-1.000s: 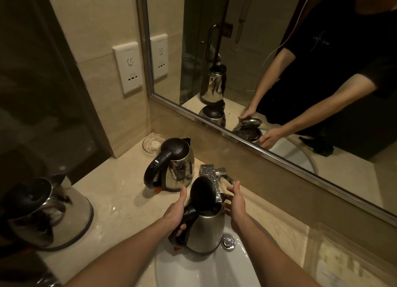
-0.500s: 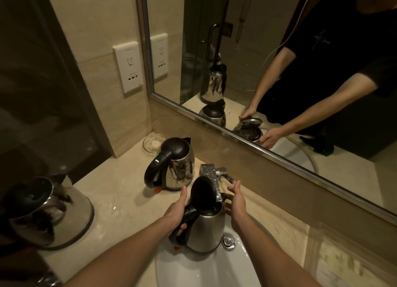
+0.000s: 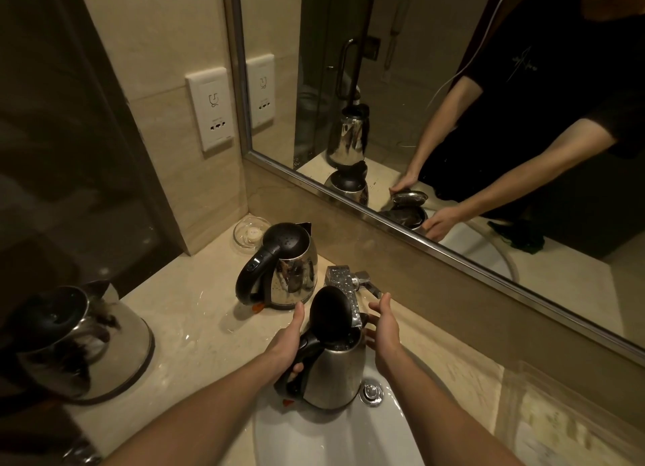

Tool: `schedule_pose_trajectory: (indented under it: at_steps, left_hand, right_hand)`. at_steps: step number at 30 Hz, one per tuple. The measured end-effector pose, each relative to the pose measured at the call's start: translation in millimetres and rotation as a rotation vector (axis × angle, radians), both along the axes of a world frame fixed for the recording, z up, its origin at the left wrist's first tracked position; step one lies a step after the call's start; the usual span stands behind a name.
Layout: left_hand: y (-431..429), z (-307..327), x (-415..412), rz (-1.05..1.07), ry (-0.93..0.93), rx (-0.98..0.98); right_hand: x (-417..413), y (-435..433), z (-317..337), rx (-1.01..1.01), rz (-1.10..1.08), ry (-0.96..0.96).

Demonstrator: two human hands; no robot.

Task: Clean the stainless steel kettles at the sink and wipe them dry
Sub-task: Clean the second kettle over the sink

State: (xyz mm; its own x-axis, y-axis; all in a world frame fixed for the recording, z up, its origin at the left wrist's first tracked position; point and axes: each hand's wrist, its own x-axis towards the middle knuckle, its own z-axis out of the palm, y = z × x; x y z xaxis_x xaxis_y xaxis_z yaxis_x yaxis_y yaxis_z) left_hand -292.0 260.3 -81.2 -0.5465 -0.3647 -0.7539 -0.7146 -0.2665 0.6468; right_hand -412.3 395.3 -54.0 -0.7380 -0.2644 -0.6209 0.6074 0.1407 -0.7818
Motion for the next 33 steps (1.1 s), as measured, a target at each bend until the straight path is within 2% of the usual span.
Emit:
schedule_pose_trajectory:
  at_steps: [33]
  left_hand:
    - [2.7, 0.4, 2.4, -0.004, 0.016, -0.001]
  right_hand:
    - [0.4, -0.3, -5.8, 0.005, -0.031, 0.006]
